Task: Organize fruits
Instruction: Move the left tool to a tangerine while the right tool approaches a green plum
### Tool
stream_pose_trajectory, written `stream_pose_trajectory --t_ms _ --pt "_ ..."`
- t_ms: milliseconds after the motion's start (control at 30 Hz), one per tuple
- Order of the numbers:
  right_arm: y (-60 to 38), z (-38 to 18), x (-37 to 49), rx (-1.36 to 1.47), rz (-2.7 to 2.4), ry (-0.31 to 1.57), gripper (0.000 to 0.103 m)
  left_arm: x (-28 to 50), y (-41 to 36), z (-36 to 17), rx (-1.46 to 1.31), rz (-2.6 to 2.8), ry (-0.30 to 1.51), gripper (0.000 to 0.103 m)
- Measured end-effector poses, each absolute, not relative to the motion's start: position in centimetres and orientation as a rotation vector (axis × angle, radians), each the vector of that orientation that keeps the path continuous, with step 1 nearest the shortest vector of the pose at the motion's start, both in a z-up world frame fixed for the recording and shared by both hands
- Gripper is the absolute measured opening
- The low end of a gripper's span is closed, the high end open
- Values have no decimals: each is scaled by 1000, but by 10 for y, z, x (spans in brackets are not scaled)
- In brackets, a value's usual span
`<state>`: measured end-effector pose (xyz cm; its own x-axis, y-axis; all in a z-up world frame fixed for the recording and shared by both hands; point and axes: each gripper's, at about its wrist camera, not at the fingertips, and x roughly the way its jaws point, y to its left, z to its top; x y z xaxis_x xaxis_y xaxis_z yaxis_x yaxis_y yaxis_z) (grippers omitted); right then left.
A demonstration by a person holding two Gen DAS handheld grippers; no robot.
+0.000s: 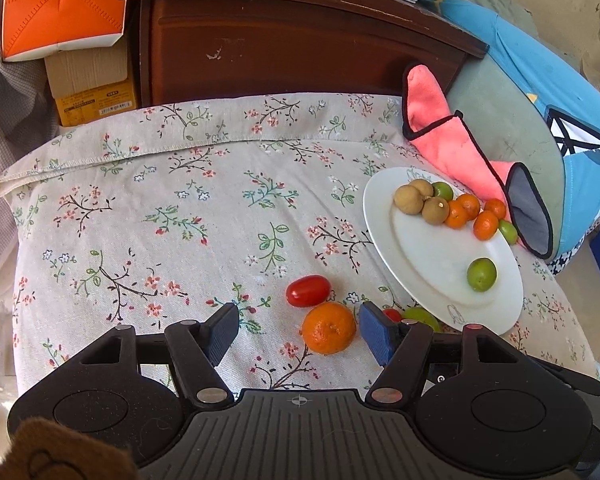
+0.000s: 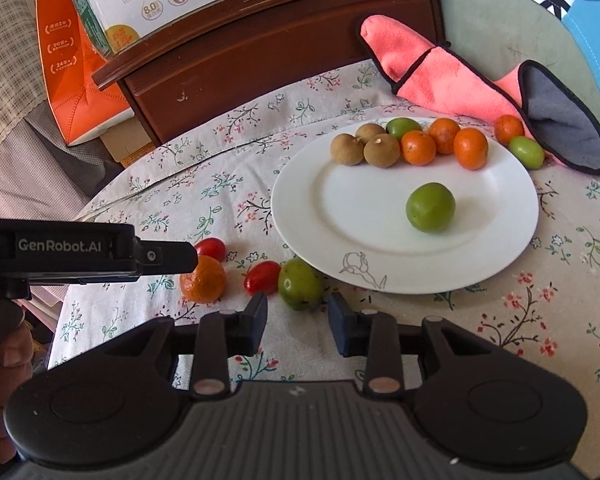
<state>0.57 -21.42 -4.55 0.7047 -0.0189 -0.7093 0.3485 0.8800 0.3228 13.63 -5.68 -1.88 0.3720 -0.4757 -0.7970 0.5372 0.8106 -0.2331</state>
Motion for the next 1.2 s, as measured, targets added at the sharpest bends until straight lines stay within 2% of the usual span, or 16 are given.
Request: stream_pose_trajectory --t_ms 133,300,567,767,900,1033,1100,1200 --pt "-215 -45 5 467 -226 763 36 139 -58 -23 27 -645 1033 66" --pt "-210 -47 7 445 -226 749 44 138 -64 -28 28 -648 1042 66" --pt "-207 -49 10 420 -230 724 45 139 -69 -34 38 -615 1037 66" --pt "-205 -50 12 395 -232 721 34 135 -76 -37 60 -622 1016 66" --pt "-208 -50 11 399 -236 727 27 134 -76 -37 71 -626 1004 62" --pt "-208 -50 10 399 -232 731 27 132 -75 -37 82 -627 997 38" --pt "-209 -49 9 404 -228 736 26 132 -73 -37 67 -639 1005 30" --pt "-210 -48 7 412 -221 744 25 129 -72 -36 70 -640 1002 30"
